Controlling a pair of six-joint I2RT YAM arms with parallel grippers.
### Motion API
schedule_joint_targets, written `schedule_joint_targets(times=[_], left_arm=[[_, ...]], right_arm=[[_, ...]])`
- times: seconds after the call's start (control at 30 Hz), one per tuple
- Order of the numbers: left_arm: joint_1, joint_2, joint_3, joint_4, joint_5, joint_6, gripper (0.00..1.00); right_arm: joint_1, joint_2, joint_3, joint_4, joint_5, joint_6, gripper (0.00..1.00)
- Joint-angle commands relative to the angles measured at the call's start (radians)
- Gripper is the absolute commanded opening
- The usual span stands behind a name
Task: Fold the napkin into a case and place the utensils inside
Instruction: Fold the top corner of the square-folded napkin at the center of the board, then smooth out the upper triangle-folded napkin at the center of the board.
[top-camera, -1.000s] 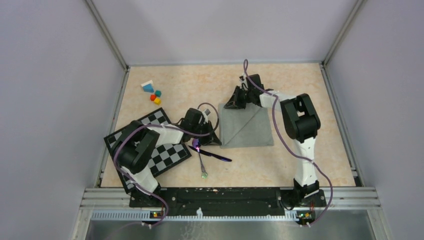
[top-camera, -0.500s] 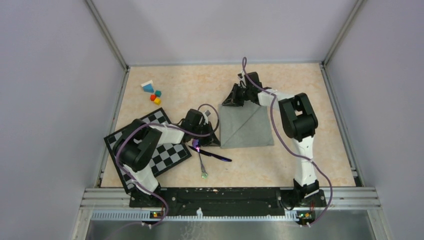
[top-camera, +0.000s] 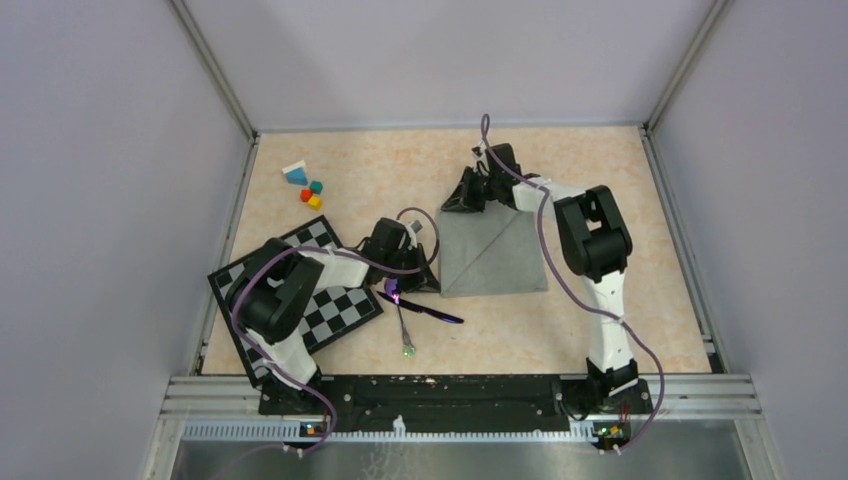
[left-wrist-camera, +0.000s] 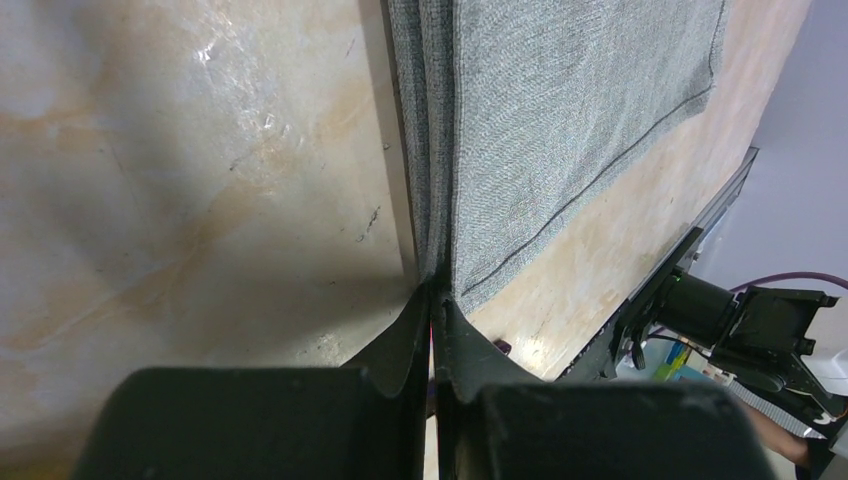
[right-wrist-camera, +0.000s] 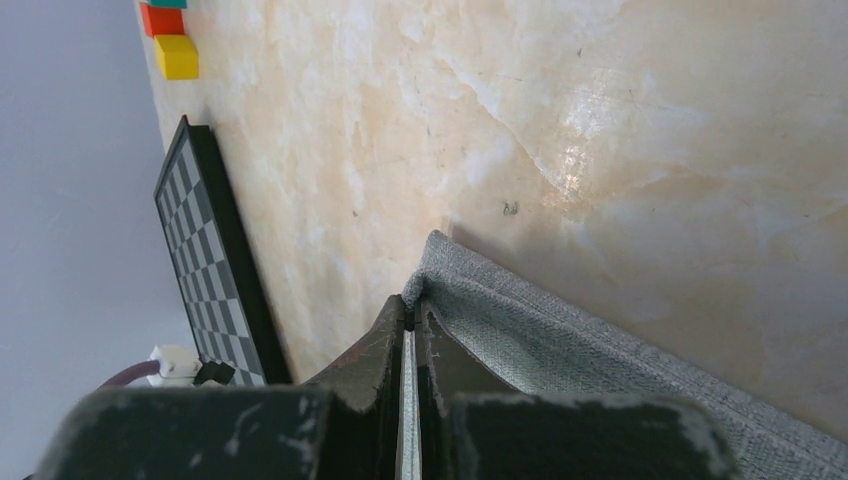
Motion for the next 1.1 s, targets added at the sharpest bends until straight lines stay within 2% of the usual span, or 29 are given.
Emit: schedule_joint_targets(times=[0.0, 0.23, 0.4, 0.57, 0.7, 0.8, 0.87, 0.97, 1.07], left_arm=[[-0.014, -0.008, 0.013, -0.057, -0.058, 0.048, 0.07], [-0.018, -0.024, 0.024, -0.087, -0.084, 0.067, 0.08], [-0.018, -0.046, 0.039, -0.132, -0.104, 0.090, 0.11], [-0.009, -0.135, 0.050, -0.235, -0.171, 0.125, 0.19], [0.005, -0.192, 0.066, -0.249, -0.137, 0.120, 0.22], [0.005, -0.179, 0.094, -0.190, -0.058, 0.106, 0.22], [0.006, -0.140, 0.119, -0.114, 0.001, 0.089, 0.19], [0.006, -0.064, 0.154, -0.032, 0.067, 0.053, 0.13], [0.006, 0.010, 0.171, 0.013, 0.093, 0.031, 0.09]], right_arm=[[0.020, 0.030, 0.057, 0.015, -0.010, 0.001, 0.00], [0.020, 0.040, 0.084, -0.017, -0.008, -0.016, 0.00], [0.020, 0.021, 0.127, -0.095, -0.018, -0.061, 0.20], [0.017, -0.057, 0.190, -0.280, 0.007, -0.186, 0.40], [-0.006, -0.151, 0.131, -0.350, 0.005, -0.252, 0.48], [-0.033, -0.240, -0.010, -0.281, -0.043, -0.242, 0.50], [-0.060, -0.277, -0.100, -0.210, -0.082, -0.230, 0.50], [-0.126, -0.301, -0.234, -0.056, -0.171, -0.155, 0.45], [-0.177, -0.285, -0.290, 0.035, -0.236, -0.135, 0.37]])
